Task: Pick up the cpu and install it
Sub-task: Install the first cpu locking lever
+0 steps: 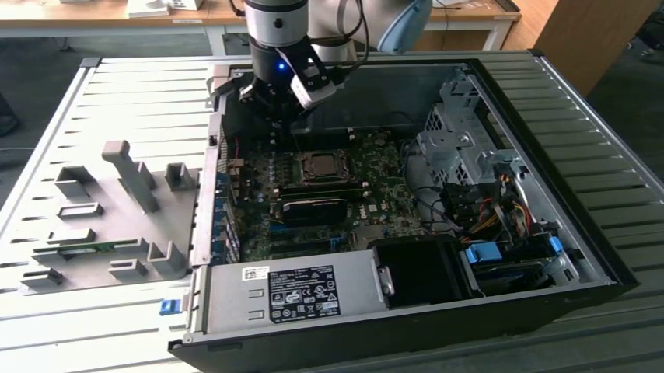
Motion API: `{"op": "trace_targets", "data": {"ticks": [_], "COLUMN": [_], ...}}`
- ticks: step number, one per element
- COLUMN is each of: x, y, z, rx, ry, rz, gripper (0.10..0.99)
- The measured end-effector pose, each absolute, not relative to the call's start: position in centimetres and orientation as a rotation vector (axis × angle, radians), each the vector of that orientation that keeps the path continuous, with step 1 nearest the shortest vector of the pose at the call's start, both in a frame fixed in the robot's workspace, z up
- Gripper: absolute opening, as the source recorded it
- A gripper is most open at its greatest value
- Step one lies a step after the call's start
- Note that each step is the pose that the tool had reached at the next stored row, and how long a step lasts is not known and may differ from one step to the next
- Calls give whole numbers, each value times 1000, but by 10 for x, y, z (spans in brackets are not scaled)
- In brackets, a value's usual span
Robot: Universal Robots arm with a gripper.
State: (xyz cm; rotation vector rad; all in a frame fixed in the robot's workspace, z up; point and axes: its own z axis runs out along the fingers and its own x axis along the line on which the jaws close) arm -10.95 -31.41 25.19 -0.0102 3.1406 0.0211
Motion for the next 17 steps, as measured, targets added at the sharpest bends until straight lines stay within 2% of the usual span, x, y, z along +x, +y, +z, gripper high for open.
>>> {"op": "trace_targets", "data": {"ticks": [17], "x": [-92], "y": [-313], "z": [252], "rx": [-9], "ry": [3141], "rz": [21], "gripper": [106]}}
